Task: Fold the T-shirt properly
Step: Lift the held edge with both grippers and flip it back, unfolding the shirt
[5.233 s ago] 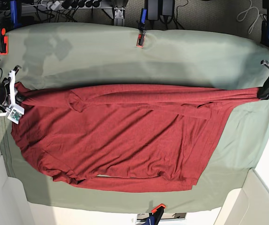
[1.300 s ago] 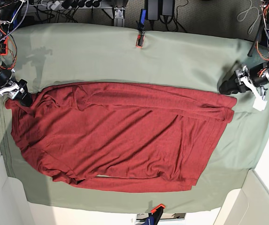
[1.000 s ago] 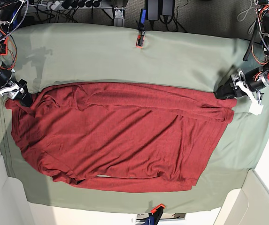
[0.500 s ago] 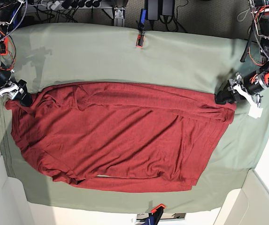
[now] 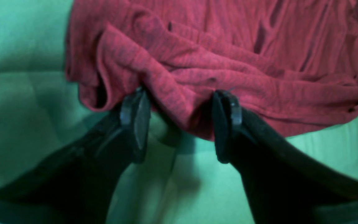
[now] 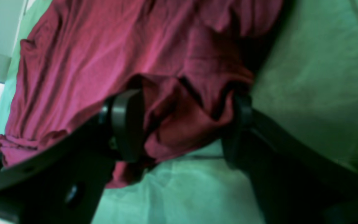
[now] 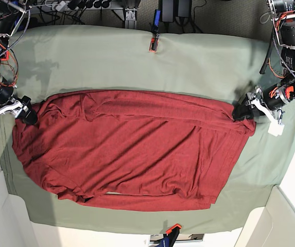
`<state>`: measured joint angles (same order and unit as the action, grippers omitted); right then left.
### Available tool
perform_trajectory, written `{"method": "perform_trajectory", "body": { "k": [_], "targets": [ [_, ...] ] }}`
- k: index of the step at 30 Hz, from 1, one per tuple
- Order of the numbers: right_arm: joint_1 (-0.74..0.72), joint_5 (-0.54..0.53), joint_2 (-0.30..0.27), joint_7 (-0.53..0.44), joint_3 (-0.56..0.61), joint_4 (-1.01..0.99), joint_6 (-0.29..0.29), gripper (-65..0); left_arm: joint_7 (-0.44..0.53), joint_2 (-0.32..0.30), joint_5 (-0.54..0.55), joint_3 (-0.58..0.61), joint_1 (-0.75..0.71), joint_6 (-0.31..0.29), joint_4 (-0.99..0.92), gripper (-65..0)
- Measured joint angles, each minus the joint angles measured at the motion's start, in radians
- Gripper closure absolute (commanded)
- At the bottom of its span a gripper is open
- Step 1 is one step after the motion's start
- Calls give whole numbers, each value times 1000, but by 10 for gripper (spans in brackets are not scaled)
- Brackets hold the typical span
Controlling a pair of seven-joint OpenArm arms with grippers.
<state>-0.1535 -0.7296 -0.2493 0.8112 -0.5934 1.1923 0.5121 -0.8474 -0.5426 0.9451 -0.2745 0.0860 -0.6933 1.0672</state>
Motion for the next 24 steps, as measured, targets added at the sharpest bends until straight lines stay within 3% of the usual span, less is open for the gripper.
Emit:
{"method": "perform_trajectory", "body": {
  "k": [5,9,15,18,20,24],
  "targets": [
    [-8,-11,1,-33,0,-35,0,-375,4,0,-14,0,0,0,0,-231],
    [-8,-10,16,-41,0,-37,0,-367,21,0,-47,0,0,0,0,-166],
    [-8,20,43,-44,40,-38,5,-98,70,11,-108,-2,0,4,0,-145],
    [-8,23,45,-45,87,-39,19,-75,71,17,-114,-2,0,5,0,-133],
    [-8,23,45,-46,113,-39,20,-14,72,23,-114,-5,0,5,0,-123],
    [-8,20,44,-49,130,-39,23,0,79,31,-119,-5,0,8,0,-10]
  ]
}}
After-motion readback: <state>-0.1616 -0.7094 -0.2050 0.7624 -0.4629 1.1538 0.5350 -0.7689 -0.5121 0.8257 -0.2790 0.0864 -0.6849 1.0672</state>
